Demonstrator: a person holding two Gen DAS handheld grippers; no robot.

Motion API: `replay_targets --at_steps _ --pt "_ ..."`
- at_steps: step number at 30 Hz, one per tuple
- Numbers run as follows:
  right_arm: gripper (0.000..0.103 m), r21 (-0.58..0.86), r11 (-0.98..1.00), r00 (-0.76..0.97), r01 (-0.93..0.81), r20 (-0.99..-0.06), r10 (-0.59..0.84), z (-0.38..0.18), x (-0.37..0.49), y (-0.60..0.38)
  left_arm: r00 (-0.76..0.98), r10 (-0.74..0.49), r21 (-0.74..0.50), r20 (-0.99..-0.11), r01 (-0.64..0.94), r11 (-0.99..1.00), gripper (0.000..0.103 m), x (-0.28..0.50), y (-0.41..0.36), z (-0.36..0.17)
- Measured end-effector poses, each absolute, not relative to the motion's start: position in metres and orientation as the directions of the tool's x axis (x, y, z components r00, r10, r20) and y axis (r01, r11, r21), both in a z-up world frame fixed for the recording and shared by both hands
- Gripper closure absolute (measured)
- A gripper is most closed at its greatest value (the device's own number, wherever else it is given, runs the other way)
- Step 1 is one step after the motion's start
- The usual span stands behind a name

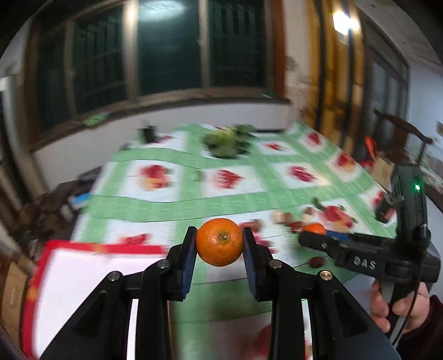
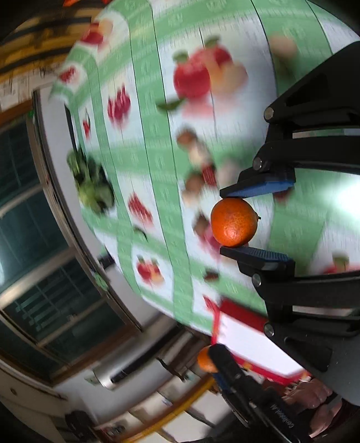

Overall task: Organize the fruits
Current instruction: 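Carry the orange to the red-rimmed tray and open the right gripper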

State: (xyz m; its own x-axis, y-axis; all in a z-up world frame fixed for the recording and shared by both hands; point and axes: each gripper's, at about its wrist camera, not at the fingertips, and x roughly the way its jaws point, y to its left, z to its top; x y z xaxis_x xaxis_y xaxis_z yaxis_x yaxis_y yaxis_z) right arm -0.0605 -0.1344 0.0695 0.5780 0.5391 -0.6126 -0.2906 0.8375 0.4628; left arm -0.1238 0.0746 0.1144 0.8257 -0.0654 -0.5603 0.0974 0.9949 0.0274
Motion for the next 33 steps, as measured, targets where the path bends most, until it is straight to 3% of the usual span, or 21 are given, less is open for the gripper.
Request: replay_targets --at_steps 12,33 --pt "0.067 0.421 0.712 0.390 -0.562 -0.625 0.677 0.078 -0.114 0.008 0.803 0.180 0.002 -0.569 -0.218 0.976 0.072 -0.177 0.195 0.103" --pt "0.067 0.352 0.655 0.259 -0.669 -0.715 0.649 0.044 -0.139 0.101 0.664 0.246 0.069 -0.706 -0.281 0.957 0.070 -0.181 0.231 0.047"
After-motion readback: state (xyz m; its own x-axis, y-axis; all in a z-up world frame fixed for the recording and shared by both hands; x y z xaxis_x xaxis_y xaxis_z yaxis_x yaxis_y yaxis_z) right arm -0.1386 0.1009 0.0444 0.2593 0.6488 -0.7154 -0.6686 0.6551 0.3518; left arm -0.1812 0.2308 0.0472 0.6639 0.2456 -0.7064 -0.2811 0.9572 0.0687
